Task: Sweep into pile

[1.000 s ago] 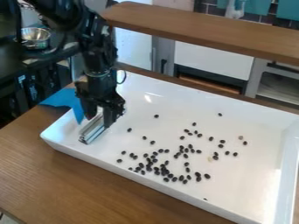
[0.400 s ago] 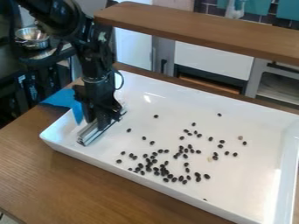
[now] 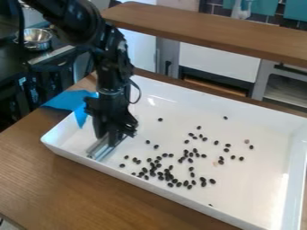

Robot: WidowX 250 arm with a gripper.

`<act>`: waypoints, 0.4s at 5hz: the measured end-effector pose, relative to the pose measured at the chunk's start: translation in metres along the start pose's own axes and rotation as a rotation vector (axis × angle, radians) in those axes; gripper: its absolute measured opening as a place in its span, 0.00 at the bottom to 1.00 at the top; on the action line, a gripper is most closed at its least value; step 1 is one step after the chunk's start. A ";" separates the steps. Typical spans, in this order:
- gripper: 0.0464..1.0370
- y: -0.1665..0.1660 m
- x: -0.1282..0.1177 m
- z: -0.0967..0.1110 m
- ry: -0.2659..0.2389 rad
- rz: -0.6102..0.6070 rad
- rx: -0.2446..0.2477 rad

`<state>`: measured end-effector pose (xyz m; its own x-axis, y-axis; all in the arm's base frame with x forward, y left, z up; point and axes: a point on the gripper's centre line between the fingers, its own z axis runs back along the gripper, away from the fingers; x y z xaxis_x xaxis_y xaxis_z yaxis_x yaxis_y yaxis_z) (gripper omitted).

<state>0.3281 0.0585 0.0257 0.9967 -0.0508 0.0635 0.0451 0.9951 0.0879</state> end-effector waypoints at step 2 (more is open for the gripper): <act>0.29 -0.039 -0.002 0.002 0.021 0.017 -0.009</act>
<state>0.3242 0.0194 0.0239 0.9985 -0.0327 0.0442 0.0291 0.9965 0.0781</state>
